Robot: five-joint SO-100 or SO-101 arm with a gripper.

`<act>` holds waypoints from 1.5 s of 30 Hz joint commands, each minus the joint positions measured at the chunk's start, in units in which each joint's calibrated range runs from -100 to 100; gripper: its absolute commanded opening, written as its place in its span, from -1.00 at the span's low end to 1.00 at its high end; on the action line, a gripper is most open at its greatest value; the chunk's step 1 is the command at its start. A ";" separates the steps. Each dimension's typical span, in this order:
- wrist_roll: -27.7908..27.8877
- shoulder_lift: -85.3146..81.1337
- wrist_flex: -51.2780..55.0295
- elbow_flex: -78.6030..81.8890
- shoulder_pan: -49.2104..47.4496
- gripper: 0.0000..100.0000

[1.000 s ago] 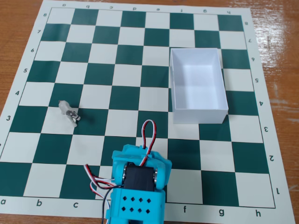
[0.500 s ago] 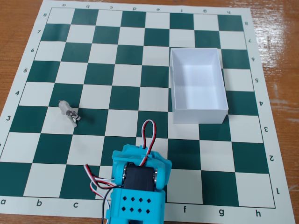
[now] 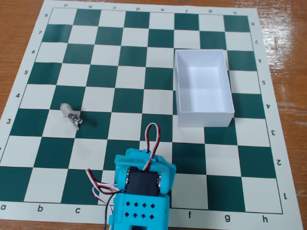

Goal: Grab the toy horse and put it in the box.

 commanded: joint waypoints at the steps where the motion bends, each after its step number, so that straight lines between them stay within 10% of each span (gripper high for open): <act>1: 0.23 -0.32 -0.54 0.36 -1.82 -0.29; 24: 6.87 19.15 -40.49 -5.28 -18.04 -0.16; 45: 8.09 58.44 -38.16 -38.33 -21.61 -0.17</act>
